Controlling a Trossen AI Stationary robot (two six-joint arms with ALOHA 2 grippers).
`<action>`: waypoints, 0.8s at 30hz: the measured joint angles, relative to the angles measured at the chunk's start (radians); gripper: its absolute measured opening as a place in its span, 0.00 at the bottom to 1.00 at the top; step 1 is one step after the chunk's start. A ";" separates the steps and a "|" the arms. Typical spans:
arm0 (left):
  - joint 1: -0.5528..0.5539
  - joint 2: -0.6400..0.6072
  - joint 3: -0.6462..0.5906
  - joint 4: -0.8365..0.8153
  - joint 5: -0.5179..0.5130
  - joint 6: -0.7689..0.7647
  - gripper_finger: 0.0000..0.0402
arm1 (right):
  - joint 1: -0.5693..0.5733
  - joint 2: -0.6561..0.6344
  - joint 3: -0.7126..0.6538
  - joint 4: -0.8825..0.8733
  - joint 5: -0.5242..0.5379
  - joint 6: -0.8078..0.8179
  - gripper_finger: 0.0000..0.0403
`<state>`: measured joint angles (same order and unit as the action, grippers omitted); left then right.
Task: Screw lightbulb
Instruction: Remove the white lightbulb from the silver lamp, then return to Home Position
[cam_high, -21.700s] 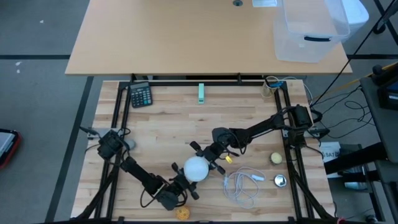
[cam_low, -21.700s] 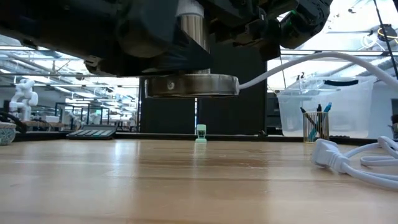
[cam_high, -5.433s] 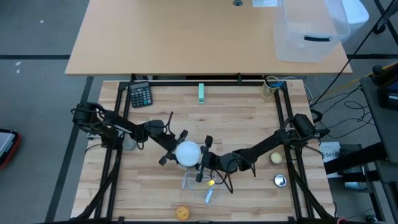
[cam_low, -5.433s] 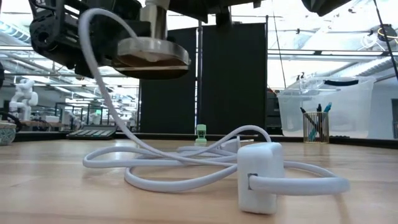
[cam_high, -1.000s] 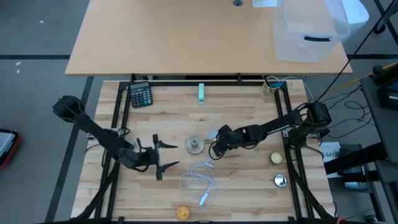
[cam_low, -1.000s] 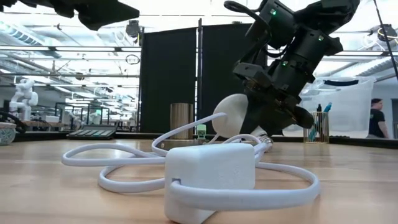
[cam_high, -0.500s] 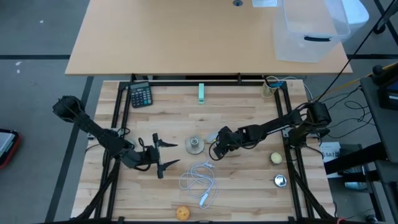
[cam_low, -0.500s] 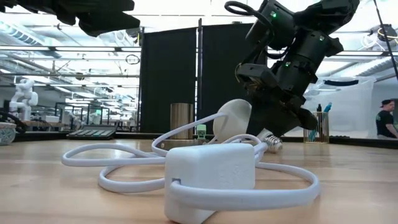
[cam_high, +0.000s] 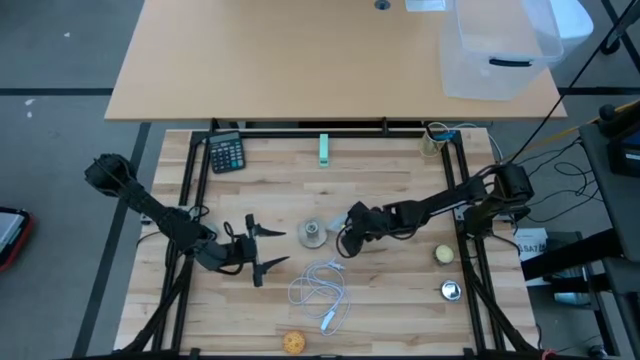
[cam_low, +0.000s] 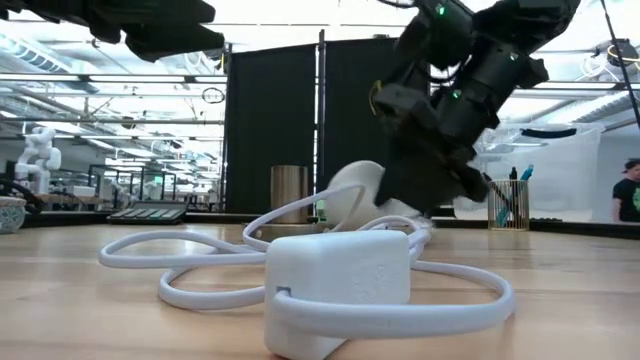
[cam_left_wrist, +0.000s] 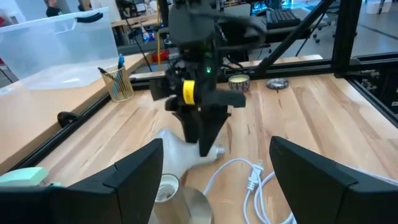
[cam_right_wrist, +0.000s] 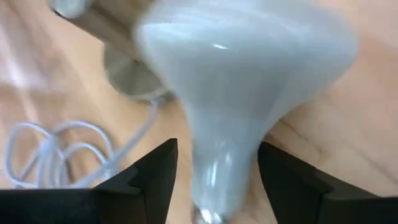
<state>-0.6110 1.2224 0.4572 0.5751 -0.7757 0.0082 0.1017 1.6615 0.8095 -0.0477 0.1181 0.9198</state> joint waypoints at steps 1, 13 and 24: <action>0.000 0.000 0.000 0.001 0.000 -0.001 0.74 | 0.000 -0.005 0.005 0.010 0.012 -0.013 0.52; 0.000 0.000 0.001 0.029 0.007 -0.002 0.74 | 0.009 -0.116 0.058 -0.077 0.051 -0.147 0.52; -0.016 -0.201 0.032 -0.048 0.103 0.131 0.67 | 0.095 -0.455 0.059 -0.117 0.301 -0.629 0.42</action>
<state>-0.6265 1.0214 0.4896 0.5267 -0.6730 0.1394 0.1964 1.2061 0.8680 -0.1647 0.4191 0.2908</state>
